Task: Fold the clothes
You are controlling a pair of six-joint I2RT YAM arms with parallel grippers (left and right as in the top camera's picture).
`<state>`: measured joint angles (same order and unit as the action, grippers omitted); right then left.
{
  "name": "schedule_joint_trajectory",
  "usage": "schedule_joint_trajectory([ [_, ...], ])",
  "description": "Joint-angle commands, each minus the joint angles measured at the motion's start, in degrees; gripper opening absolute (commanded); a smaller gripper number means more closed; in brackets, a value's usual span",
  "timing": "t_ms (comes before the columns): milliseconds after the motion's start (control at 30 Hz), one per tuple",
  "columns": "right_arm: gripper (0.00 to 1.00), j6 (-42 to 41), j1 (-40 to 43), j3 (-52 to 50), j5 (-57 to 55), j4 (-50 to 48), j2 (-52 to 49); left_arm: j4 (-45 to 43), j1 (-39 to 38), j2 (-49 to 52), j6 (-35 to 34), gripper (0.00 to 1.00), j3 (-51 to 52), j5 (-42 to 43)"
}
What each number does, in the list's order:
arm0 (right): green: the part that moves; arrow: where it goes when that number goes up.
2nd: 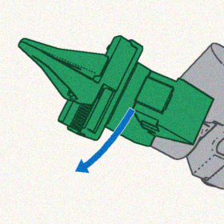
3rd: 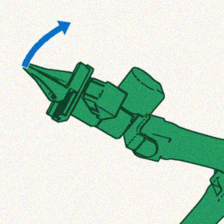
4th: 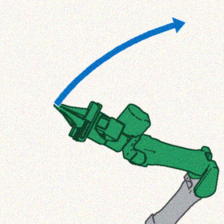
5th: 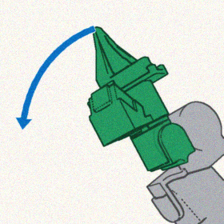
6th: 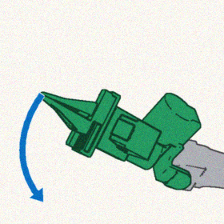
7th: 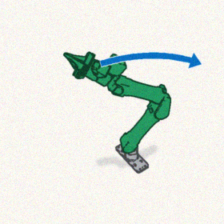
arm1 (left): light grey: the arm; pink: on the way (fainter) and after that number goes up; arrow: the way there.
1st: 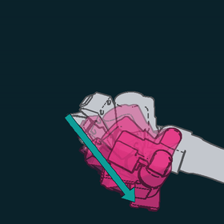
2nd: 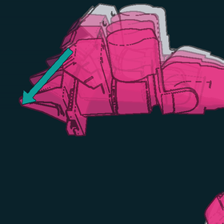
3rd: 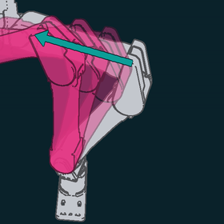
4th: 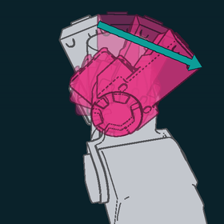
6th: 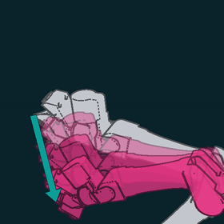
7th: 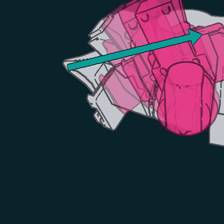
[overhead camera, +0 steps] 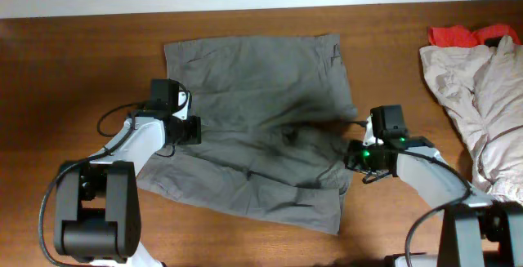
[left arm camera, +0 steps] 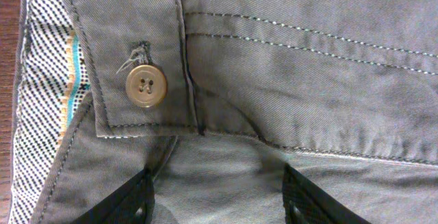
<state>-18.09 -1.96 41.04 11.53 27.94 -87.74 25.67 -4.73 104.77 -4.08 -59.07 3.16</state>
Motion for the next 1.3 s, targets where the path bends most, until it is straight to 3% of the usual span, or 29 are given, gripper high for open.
schedule_joint_trajectory([
  [0,0.29,2.01,0.17,0.50,3.45,-1.88,-0.31,1.01,0.35,0.48,0.96,0.60,0.61,1.18],
  [233,0.15,2.82,1.66,6.32,3.50,2.91,4.70,9.25,-1.16,-2.01,2.43,0.60,-5.49,2.16],
  [633,0.11,2.62,1.66,10.99,-3.26,7.21,7.76,17.27,-6.73,-6.43,2.38,0.60,-8.48,3.56],
  [667,0.13,2.64,1.73,10.99,-3.21,8.04,7.76,18.12,-7.06,-6.38,2.38,0.60,-8.46,3.89],
  [767,0.49,2.64,1.75,10.97,-3.19,13.16,7.67,21.29,-8.28,-6.38,2.38,0.60,-8.37,5.66],
  [867,0.57,2.62,1.75,10.34,-3.15,17.27,7.32,22.45,-9.44,-6.34,2.32,0.60,-7.17,5.68],
  [1000,0.60,2.64,1.77,8.81,-3.15,16.74,5.55,19.85,-10.10,-5.81,1.70,0.60,-3.98,6.60],
  [1267,0.57,2.62,1.62,8.76,-0.76,14.67,-0.44,18.82,-10.14,-4.46,-0.39,0.59,-2.75,8.68],
])
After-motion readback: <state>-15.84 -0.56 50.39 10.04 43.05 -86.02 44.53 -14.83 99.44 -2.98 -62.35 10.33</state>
